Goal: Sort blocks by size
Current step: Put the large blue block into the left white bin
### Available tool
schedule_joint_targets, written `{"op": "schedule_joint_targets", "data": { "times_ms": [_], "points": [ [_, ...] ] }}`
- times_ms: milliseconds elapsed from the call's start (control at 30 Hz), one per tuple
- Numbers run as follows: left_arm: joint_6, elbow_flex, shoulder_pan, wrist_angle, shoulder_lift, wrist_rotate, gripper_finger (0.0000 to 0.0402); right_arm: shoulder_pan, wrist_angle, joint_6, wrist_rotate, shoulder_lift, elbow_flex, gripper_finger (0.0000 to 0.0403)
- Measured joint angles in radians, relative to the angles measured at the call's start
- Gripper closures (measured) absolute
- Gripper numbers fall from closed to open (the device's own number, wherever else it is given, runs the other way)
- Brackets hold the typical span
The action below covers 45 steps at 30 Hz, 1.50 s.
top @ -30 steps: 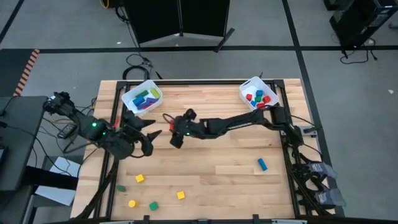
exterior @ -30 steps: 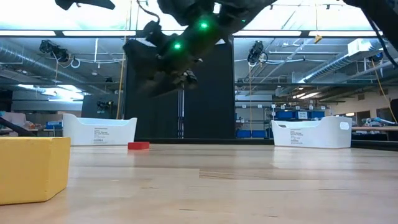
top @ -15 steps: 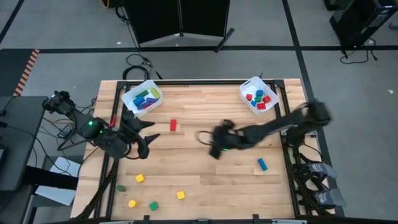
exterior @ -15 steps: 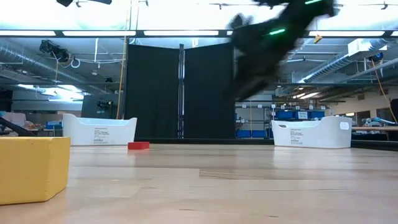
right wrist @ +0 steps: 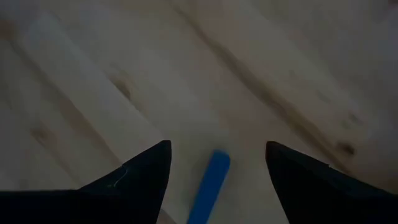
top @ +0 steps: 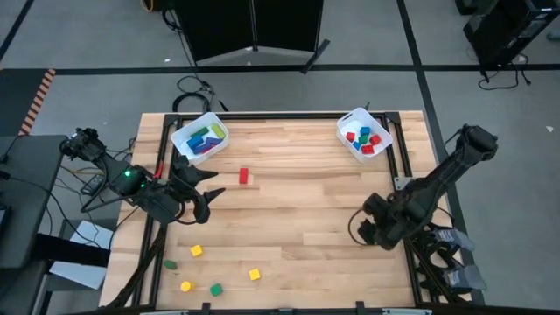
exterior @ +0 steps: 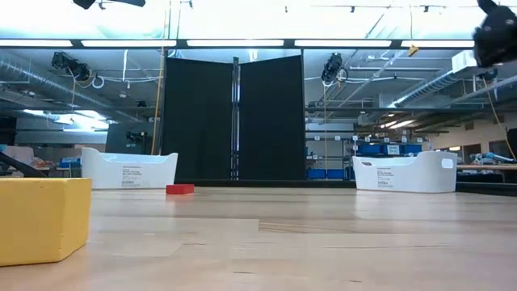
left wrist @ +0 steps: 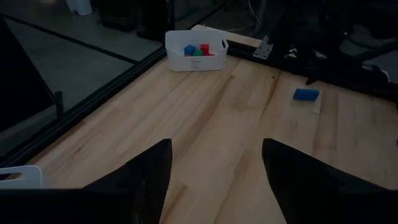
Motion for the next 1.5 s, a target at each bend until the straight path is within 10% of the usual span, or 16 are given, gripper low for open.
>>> {"op": "schedule_joint_targets", "data": {
  "times_ms": [700,1033,1300,1500],
  "points": [
    [-0.031,0.0,0.0,-0.002,0.0,0.0,0.0145,0.086,0.073,0.123,-0.166,0.312,0.008,0.0122],
    [-0.062,0.0,0.0,-0.017,0.001,0.077,0.0145,0.047,0.175,0.066,-0.168,0.388,0.012,0.0305],
    [-0.15,0.0,0.0,-0.127,0.0,0.138,0.0145,-0.083,0.255,-0.125,0.008,0.399,0.048,0.0336],
    [-0.241,0.0,0.0,-0.224,-0.004,0.211,0.0145,-0.312,0.605,-0.587,0.188,0.4,0.108,0.0336]
  ]
}}
